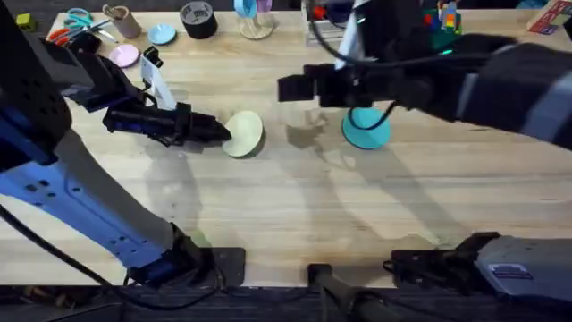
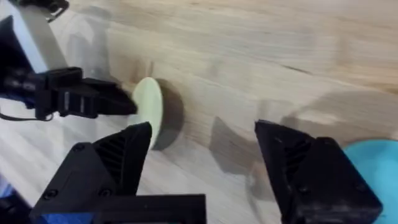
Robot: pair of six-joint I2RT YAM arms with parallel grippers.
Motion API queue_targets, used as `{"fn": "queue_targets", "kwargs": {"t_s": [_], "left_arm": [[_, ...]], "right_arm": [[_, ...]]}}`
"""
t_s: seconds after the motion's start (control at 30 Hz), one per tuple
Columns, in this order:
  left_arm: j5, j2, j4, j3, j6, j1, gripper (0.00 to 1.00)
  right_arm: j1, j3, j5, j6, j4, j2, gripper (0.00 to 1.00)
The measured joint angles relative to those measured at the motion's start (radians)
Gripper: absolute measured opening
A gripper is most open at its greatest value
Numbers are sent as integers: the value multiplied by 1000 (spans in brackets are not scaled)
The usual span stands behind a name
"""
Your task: Pick up the plates from the table one by one and place each into a slot on the dish rack.
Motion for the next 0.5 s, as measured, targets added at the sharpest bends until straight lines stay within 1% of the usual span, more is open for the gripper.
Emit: {"fn": "queue_targets", "kwargs": {"t_s": [0.33,0.5], "left_arm": [[0,0,2,0,-6,0,41],[1,0,5,0,-19,0,41]], "right_arm": [[85,0,-116,152,231,177,995],[112,1,-154,200,273,234,995]]}}
